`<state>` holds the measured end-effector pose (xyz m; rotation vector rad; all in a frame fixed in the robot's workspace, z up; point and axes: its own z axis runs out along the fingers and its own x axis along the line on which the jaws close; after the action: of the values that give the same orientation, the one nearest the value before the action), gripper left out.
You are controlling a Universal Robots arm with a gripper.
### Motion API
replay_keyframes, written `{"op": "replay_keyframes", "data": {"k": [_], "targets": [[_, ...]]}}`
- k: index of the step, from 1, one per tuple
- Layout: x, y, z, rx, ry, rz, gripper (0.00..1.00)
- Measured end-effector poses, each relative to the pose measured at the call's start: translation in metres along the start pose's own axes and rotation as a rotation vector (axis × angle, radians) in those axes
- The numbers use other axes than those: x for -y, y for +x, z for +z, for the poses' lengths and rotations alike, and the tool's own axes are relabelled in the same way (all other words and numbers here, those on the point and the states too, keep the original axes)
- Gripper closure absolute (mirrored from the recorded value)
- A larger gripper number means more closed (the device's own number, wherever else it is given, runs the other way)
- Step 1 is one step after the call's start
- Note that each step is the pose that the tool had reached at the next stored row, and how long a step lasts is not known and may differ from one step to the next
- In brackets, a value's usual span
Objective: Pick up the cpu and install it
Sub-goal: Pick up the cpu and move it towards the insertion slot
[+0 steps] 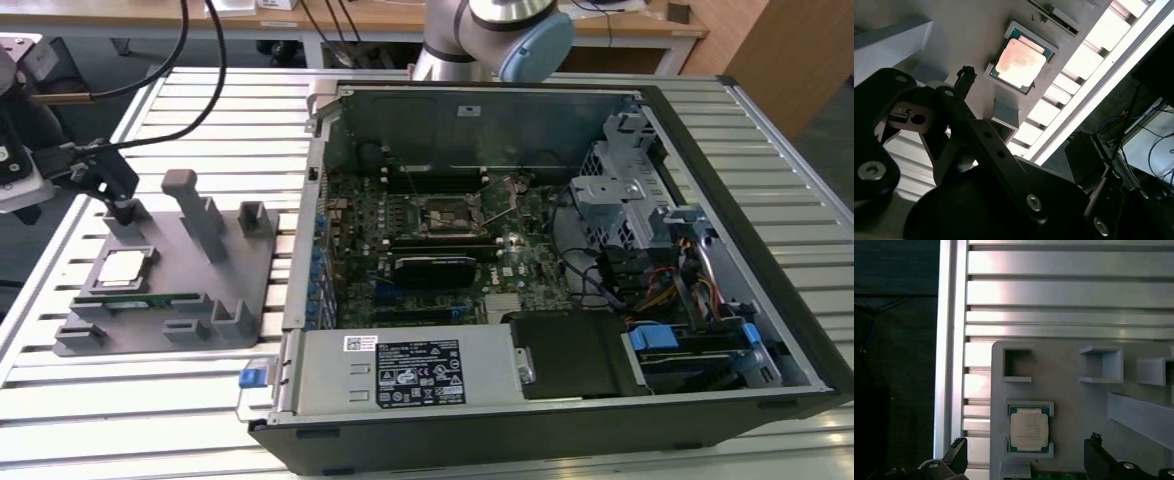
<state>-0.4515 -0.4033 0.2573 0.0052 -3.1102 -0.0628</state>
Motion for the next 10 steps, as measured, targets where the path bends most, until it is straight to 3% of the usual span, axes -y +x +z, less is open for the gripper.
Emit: {"op": "replay_keyframes", "data": {"k": [10], "targets": [[0.0007, -0.0006, 0.0165, -0.0001, -0.0003, 0.000, 0.01]]}}
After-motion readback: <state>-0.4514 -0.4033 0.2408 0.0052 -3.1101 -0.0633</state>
